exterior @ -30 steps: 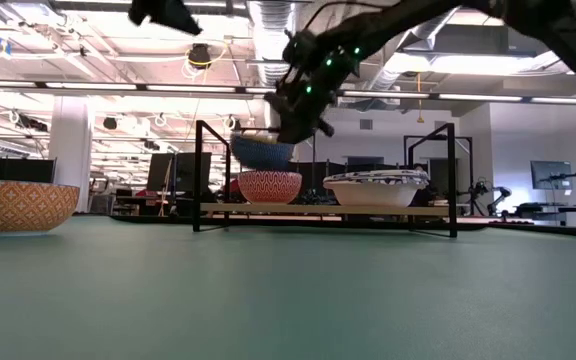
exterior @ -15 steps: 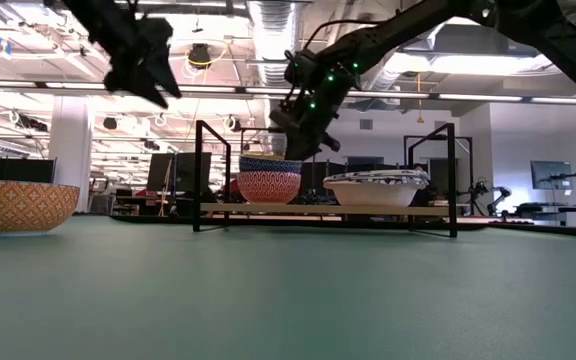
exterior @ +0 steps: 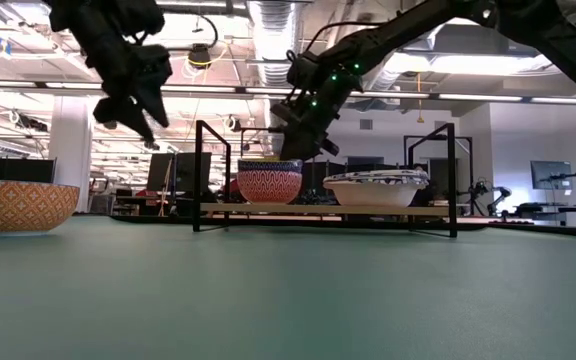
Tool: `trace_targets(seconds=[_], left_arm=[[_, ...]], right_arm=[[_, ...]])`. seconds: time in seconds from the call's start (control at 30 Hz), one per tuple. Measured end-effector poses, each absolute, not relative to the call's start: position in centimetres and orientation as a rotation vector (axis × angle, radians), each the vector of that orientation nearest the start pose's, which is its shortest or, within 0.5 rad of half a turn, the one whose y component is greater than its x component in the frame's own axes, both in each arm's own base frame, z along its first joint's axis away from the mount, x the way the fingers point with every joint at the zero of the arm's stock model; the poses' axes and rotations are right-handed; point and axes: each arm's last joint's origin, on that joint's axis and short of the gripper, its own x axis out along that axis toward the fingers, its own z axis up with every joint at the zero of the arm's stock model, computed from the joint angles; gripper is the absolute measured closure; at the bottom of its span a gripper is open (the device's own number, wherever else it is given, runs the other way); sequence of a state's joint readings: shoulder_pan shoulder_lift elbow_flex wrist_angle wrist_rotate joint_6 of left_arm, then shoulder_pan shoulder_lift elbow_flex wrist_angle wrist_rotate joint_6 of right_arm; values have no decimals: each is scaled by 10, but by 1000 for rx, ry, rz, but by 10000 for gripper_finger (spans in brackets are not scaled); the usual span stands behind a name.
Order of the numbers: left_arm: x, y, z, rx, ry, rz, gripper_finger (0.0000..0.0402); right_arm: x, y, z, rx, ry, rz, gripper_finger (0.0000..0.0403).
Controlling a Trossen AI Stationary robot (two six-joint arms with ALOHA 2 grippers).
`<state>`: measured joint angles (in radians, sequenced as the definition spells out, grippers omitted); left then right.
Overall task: Place and stack bowls onto a shelf
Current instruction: Stack the yellow bowl on the blue striped bowl on the shelf, then stack the blue bowl on the yellow bowl on the shelf
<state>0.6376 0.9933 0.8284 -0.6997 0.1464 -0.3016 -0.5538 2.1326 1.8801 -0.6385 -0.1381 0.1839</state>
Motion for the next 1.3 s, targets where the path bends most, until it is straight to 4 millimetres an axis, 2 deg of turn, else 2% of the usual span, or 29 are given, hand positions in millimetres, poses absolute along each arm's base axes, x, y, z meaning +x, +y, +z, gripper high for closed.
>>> trace_targets(seconds=[0.13,0.3,0.43,0.6,0.77,0.93,1.0,1.1,1.3], left_arm=[[154,108,258,-684,870,596,173],[147,103,241,-813,1086,628,173],[140,97,234,-872,1245,633,173],[133,94,230,-805,1348,638,173],[124,86,201,-810,1441,607,173],[114,79,176,-889,1485,648,178],[115,80,176,-901,1469,652,193],[115,80,175,-903,1470,674,237],[114,80,176,-899,1472,696,368]], right_arm=[[403,-247,258,498,763,-451,203],[398,-243,293,450,629,-440,158],[391,-237,316,424,568,-433,155],[387,-235,325,407,554,-430,158],[388,-233,324,403,562,-423,159],[391,-229,324,391,565,-408,159],[391,-228,324,388,561,-404,159],[392,-227,324,388,561,-402,159],[392,-227,324,390,562,-399,159]])
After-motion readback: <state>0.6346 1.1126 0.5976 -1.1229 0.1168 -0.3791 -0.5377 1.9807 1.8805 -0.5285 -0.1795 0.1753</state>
